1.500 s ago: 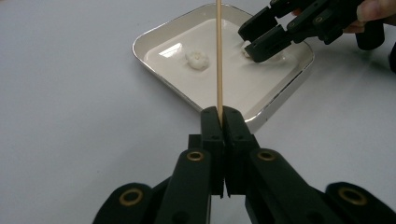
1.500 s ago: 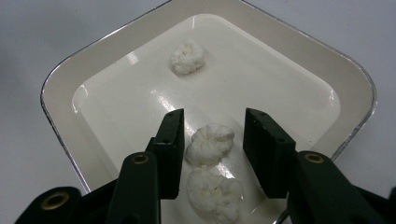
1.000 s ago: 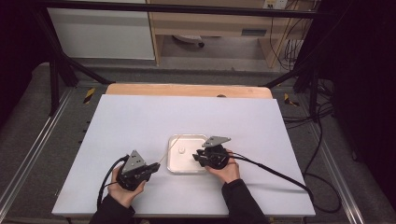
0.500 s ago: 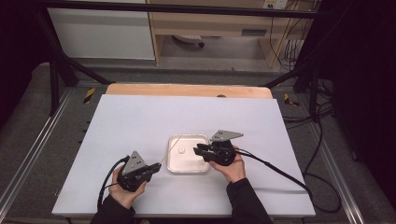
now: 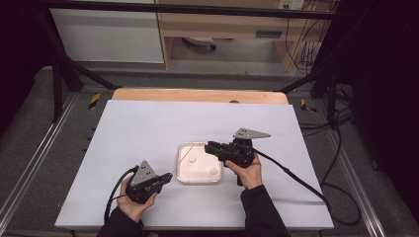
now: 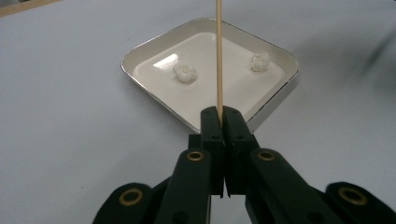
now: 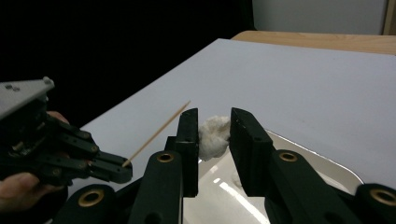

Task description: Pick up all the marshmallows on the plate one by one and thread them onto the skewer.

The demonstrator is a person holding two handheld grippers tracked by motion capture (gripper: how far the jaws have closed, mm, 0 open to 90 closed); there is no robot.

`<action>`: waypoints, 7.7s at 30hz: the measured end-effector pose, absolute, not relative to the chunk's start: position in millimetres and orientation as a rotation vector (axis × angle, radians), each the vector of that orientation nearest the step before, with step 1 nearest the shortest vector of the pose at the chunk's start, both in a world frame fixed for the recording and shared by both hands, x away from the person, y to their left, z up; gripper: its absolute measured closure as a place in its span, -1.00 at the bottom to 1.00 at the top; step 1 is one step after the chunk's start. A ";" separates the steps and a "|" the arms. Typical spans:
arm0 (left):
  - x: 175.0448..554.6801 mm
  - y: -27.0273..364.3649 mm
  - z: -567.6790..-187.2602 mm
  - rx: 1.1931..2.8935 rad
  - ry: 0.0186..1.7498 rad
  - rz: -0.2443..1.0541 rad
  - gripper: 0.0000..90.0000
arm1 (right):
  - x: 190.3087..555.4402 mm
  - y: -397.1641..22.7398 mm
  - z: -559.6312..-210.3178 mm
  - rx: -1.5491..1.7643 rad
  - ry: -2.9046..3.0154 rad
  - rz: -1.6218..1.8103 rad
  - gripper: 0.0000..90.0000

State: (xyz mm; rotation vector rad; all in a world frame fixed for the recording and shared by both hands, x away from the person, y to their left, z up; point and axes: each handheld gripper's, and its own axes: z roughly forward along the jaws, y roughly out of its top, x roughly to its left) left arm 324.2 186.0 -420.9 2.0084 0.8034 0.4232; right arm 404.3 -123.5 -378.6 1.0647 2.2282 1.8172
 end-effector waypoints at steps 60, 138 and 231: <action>319.3 181.7 -421.0 1.975 0.757 0.459 0.98 | 418.9 -98.1 -384.2 1.141 2.274 2.076 0.79; 331.0 153.0 -419.9 1.918 0.779 0.487 0.98 | 390.5 -74.7 -410.0 1.180 2.332 1.997 0.81; 334.9 177.0 -426.7 1.987 0.821 0.409 0.97 | 406.0 -109.0 -444.8 0.880 2.625 1.066 0.47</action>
